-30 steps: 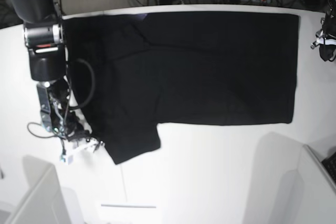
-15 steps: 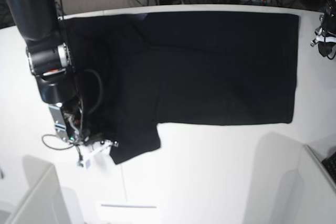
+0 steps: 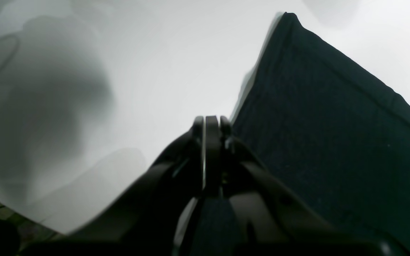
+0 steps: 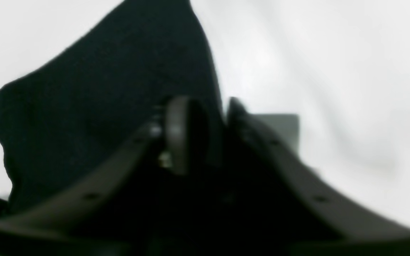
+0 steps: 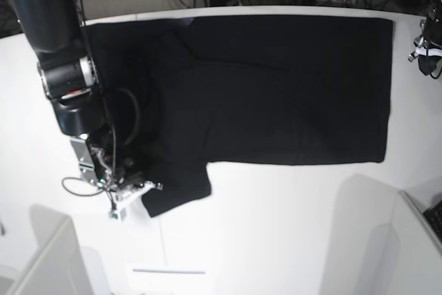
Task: Fold the T-shirt properly
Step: 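Move the left gripper to the other hem corner and grasp it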
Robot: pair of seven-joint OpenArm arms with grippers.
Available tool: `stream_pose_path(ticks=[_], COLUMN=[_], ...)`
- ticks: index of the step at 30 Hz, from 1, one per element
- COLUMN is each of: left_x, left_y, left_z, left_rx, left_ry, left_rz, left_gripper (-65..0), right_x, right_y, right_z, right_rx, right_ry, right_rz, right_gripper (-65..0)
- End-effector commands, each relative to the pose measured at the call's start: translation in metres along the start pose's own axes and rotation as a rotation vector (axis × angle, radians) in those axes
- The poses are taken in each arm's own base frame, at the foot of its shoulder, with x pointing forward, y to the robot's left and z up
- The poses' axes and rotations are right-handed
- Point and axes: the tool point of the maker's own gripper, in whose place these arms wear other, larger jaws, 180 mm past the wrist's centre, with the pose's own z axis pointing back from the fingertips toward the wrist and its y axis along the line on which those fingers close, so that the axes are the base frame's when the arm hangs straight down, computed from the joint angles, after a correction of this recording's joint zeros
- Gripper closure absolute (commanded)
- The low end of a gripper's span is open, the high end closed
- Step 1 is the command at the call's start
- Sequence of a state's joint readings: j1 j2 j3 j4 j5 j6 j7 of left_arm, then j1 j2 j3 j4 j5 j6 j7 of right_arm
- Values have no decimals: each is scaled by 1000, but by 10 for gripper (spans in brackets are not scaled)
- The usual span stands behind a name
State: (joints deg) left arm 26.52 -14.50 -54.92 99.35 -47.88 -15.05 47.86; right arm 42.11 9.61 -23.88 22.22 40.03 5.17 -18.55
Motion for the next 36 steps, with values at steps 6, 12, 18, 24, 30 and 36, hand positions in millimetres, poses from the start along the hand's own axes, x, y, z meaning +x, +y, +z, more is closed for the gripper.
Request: stream_pose_path(ticks=[6, 12, 18, 24, 30, 36], left_x=[46, 66, 75, 85, 90, 90], left_y=[-14, -31, -45, -55, -61, -93], left_z=[-20, -74, -123, -159, -180, -196], left_rx=[-52, -112, -140, -63, -4, -49], left_ry=[-71, -8, 67, 137, 168, 201], left_rz=[-48, -53, -20, -135, -167, -270], left_gripper=[-327, -553, -525, -525, -525, -525], right_x=[17, 16, 16, 16, 16, 16], right_y=[3, 3, 3, 3, 3, 3], right_z=[4, 4, 4, 4, 4, 4], right_rx=[9, 8, 8, 8, 8, 8], right_ry=[-24, -22, -22, -22, -22, -22], right_rz=[-3, -4, -4, -4, -4, -4], right_gripper=[0, 0, 0, 0, 0, 0])
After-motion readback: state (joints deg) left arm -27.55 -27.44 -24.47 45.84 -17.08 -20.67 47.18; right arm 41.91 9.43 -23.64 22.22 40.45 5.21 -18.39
